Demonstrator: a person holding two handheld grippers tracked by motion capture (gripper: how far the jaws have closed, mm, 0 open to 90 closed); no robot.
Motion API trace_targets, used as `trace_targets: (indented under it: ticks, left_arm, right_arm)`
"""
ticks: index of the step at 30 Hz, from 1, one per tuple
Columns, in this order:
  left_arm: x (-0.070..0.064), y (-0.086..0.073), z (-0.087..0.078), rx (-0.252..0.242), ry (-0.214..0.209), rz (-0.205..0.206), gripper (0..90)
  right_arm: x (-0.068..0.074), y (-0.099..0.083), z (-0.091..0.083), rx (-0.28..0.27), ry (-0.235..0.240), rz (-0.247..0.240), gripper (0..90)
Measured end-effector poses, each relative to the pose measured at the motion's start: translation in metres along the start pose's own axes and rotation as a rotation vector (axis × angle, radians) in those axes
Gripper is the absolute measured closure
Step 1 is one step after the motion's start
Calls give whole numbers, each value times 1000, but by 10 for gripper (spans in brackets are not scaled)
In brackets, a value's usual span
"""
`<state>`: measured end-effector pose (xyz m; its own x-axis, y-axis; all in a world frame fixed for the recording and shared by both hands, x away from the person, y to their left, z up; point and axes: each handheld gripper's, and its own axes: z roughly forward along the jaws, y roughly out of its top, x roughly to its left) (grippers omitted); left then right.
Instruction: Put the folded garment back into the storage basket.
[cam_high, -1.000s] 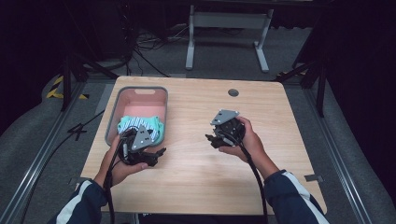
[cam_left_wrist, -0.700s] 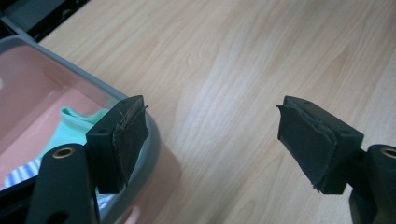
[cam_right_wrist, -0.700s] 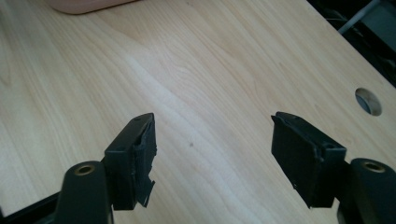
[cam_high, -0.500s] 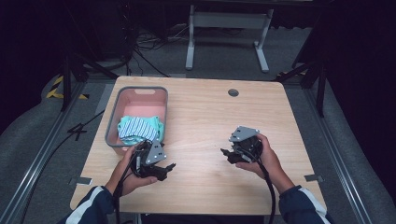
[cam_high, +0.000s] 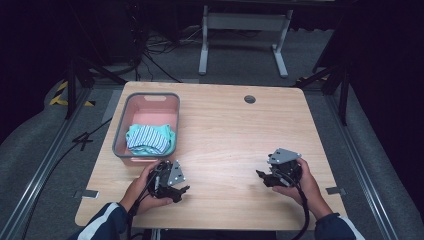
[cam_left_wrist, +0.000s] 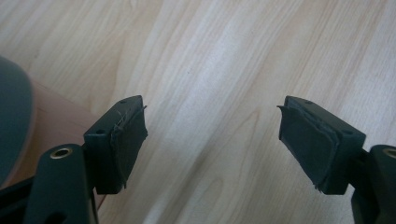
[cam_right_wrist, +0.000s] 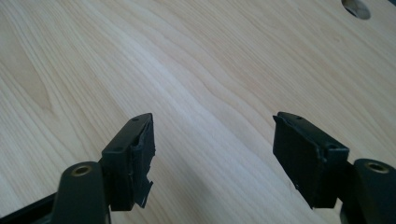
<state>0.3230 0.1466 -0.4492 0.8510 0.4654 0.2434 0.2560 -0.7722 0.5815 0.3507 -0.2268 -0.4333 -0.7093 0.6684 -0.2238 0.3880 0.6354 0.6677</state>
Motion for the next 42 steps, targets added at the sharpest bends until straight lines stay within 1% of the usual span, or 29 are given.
trace_targets:
  ticks: [1, 3, 4, 5, 7, 8, 9, 11, 12, 13, 15, 16, 17, 18, 19, 20, 21, 22, 23, 25, 26, 31, 42]
  left_arm:
    - [0, -1, 2, 6, -4, -1, 228]
    - [-1, -4, 5, 10, -35, 2, 219]
    - [-2, -7, 8, 19, -59, 4, 218]
    - [-2, -8, 9, 20, -66, 10, 218]
    - [-2, -11, 11, 13, -84, 4, 214]
    - [-1, -12, 12, 8, -97, -5, 211]
    - [1, -14, 13, -3, -115, -23, 210]
    - [2, -15, 15, -17, -127, -38, 202]
    - [2, -15, 15, -20, -128, -38, 196]
    - [3, -16, 16, -31, -129, -37, 192]
    - [4, -19, 18, -51, -153, -70, 187]
    - [5, -21, 19, -64, -167, -108, 185]
    - [5, -21, 19, -64, -167, -108, 178]
    - [6, -23, 21, -76, -185, -140, 171]
    - [8, -25, 23, -85, -195, -161, 165]
    - [8, -27, 23, -94, -199, -172, 159]
    - [8, -28, 23, -107, -198, -169, 153]
    - [7, -30, 24, -119, -199, -179, 150]
    - [7, -30, 24, -120, -198, -182, 149]
    - [7, -30, 24, -116, -197, -176, 149]
    - [6, -30, 23, -116, -188, -185, 148]
    - [6, -30, 23, -114, -185, -192, 148]
    - [7, -29, 24, -109, -189, -183, 132]
  right_arm:
    - [-1, -4, -1, 0, -2, 6, 301]
    - [-5, -14, -3, -4, -4, 20, 299]
    - [-6, -20, -3, -1, -8, 34, 293]
    - [-9, -27, -4, -9, -13, 52, 289]
    - [-13, -37, -6, -6, -7, 103, 290]
    - [-16, -43, -7, -8, -8, 120, 289]
    - [-18, -48, -9, -10, -10, 135, 289]
    - [-23, -60, -12, -18, -6, 171, 291]
    - [-25, -67, -15, -23, 4, 192, 294]
    - [-27, -72, -16, -31, 11, 199, 297]
    - [-31, -87, -18, -33, 18, 230, 306]
    - [-32, -94, -19, -34, 18, 241, 306]
    - [-34, -102, -20, -39, 26, 261, 308]
    - [-35, -107, -20, -40, 28, 276, 298]
    - [-37, -111, -21, -57, 34, 298, 308]
    - [-39, -117, -24, -82, 32, 321, 307]
    - [-40, -119, -25, -81, 31, 334, 300]
    - [-41, -121, -27, -78, 21, 335, 302]
    - [-42, -122, -27, -74, 11, 332, 302]
    - [-41, -122, -27, -73, 8, 330, 300]
    - [-40, -121, -27, -67, -2, 324, 280]
    - [-40, -121, -27, -66, -2, 329, 279]
    - [-40, -121, -27, -66, -3, 330, 279]
